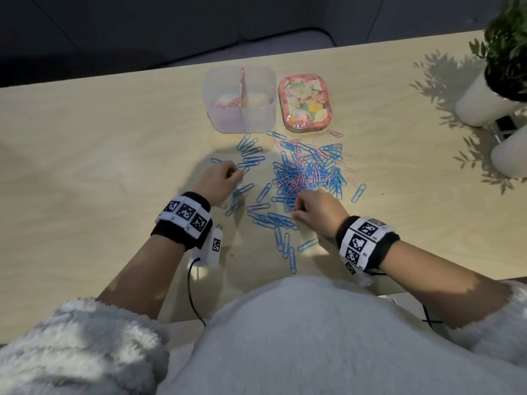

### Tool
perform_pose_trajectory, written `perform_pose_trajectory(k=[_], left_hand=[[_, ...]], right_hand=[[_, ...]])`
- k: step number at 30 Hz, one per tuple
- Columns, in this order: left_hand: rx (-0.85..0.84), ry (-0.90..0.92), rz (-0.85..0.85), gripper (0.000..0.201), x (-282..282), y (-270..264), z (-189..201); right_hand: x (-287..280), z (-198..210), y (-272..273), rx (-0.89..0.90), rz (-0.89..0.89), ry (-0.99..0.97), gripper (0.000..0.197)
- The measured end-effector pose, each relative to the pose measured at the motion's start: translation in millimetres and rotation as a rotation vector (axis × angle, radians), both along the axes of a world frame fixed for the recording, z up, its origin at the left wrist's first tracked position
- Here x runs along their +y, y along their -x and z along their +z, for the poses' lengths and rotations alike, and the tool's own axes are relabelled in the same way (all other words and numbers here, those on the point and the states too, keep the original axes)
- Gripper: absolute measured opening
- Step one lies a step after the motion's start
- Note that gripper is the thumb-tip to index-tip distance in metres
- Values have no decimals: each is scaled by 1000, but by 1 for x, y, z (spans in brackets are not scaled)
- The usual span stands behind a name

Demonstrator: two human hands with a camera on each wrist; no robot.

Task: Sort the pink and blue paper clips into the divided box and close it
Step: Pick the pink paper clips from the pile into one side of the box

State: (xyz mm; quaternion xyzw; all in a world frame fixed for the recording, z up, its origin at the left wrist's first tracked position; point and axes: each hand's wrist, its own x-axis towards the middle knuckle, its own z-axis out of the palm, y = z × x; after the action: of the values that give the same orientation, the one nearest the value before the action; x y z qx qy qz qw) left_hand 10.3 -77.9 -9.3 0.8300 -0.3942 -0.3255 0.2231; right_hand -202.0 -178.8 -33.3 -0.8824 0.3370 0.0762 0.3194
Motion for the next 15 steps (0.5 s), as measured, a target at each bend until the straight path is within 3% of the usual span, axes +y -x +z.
perform_pose_trajectory(k=[6, 10, 15], left_hand=[[-219, -20, 58, 25, -46, -41, 41], [-373, 23, 108, 28, -84, -63, 58], [-532, -136, 88, 28, -120, -79, 56]], right_hand=[[-21, 15, -2, -9, -18, -207, 18], [-28, 18, 0, 98, 49, -3, 10], [-23, 21, 1, 106, 61, 110, 5]])
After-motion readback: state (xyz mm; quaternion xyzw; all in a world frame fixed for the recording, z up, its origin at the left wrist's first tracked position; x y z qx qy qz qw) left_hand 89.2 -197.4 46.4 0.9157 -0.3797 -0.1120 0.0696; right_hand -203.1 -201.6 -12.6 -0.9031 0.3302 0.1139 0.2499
